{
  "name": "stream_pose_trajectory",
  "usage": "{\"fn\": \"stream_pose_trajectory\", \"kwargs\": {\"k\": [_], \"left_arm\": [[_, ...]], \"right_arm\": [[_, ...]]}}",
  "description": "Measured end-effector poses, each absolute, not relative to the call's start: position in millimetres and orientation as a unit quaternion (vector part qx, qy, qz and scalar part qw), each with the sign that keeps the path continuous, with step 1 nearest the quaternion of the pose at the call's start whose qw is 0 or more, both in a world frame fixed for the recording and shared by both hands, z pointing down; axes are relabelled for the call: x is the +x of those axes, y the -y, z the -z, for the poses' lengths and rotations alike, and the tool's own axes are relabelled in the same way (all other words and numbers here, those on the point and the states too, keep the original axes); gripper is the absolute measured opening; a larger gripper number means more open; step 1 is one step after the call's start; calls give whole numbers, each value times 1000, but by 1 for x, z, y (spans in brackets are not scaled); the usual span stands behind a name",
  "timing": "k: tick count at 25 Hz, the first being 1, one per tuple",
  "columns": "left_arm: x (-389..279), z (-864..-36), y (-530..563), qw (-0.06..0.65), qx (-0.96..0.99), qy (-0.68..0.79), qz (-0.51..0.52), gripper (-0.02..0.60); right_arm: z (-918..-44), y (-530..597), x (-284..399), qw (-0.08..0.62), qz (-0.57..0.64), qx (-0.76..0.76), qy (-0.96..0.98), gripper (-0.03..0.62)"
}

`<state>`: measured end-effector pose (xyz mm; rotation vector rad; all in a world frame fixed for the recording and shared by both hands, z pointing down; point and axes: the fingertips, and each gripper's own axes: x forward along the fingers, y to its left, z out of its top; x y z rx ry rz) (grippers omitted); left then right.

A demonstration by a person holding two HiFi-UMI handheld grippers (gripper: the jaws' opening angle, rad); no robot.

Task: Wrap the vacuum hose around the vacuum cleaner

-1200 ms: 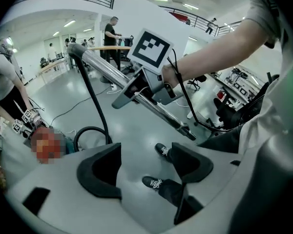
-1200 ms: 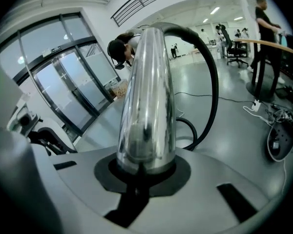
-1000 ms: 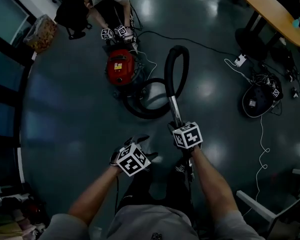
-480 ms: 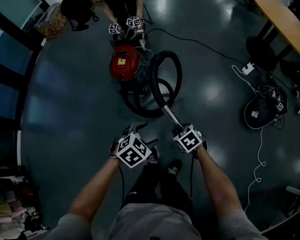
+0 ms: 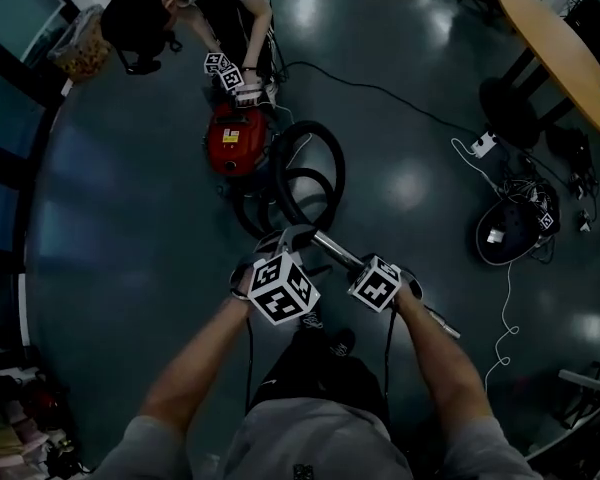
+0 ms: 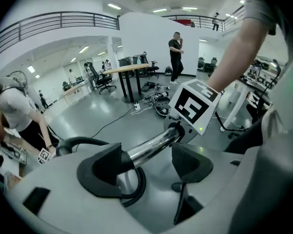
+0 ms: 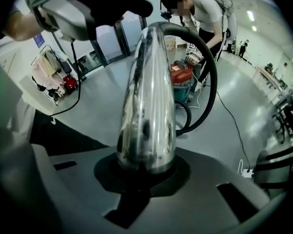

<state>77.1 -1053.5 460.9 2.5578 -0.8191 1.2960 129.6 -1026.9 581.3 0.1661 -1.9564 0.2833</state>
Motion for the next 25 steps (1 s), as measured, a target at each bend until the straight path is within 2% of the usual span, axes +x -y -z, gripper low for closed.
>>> {"fn": "stream_pose_trajectory", "kwargs": {"k": [4, 12, 17, 21, 25], "left_arm": [[71, -474, 1066, 34, 851, 197, -486, 327], [63, -516, 1073, -4, 818, 80, -570, 327], [89, -540, 1077, 44, 826, 67, -558, 313], [107, -564, 1086, 77, 831, 98, -543, 239], [128, -591, 1088, 119, 834, 117, -526, 194]], "right_arm": [[-579, 1036, 124, 578, -90, 37, 810, 48], [-584, 1061, 146, 639, -12, -24, 769, 48], [-589, 1077, 161, 651, 41, -67, 755, 48], [-600, 1094, 168, 653, 79, -101, 747, 48], [-621, 1112, 186, 664, 140, -135, 722, 48]]}}
